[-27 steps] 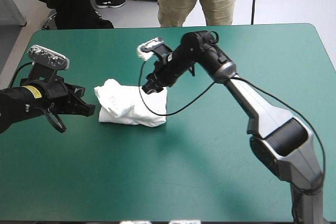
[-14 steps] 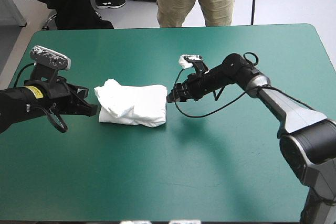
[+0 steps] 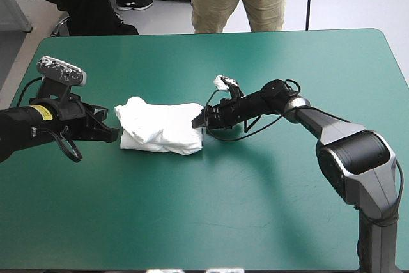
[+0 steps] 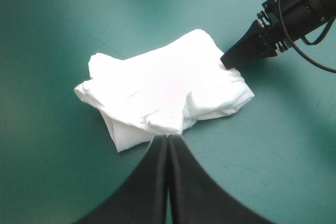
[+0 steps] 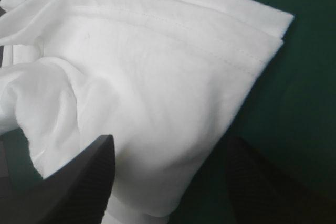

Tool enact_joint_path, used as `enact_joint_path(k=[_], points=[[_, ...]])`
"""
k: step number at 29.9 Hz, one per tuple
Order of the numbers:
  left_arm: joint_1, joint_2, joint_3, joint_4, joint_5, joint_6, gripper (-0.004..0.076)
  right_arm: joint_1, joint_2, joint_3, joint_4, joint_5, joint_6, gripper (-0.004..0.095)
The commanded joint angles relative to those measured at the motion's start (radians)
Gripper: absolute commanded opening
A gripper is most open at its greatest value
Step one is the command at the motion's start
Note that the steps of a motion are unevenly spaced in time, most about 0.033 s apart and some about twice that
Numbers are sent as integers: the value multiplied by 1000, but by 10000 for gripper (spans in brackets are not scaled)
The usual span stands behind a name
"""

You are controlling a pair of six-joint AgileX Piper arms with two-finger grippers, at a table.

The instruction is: Fold the cloth

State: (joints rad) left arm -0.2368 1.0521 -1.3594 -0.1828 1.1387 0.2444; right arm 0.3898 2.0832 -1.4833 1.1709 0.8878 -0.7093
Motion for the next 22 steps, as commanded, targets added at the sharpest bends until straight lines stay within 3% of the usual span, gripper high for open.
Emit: enact_joint_path(k=[1,5,11,14,15,19,22], points=[[1,-12,-22,-20,-51,-8,-17,11,-52,-25,76,20,-44,441],[1,-12,-22,-20,-55,-8,-17,21,-52,-25,74,29,-76,268],[1,-12,-22,-20,-57,-8,-17,21,-52,-25,74,51,-107,143],[1,-12,-22,-20,-55,-8,-17,21,-52,-25,71,71,-133,-19],[1,-12,-22,-20,-50,-8,-17,19,-54,-25,59,64,-131,1],[1,-12,-22,-20,-28,-8,-17,4,-109,-15,-96,-2,-56,5],[1,-12,-22,-20,-14,-8,-17,-28,-172,-13,-322,-11,51,5]])
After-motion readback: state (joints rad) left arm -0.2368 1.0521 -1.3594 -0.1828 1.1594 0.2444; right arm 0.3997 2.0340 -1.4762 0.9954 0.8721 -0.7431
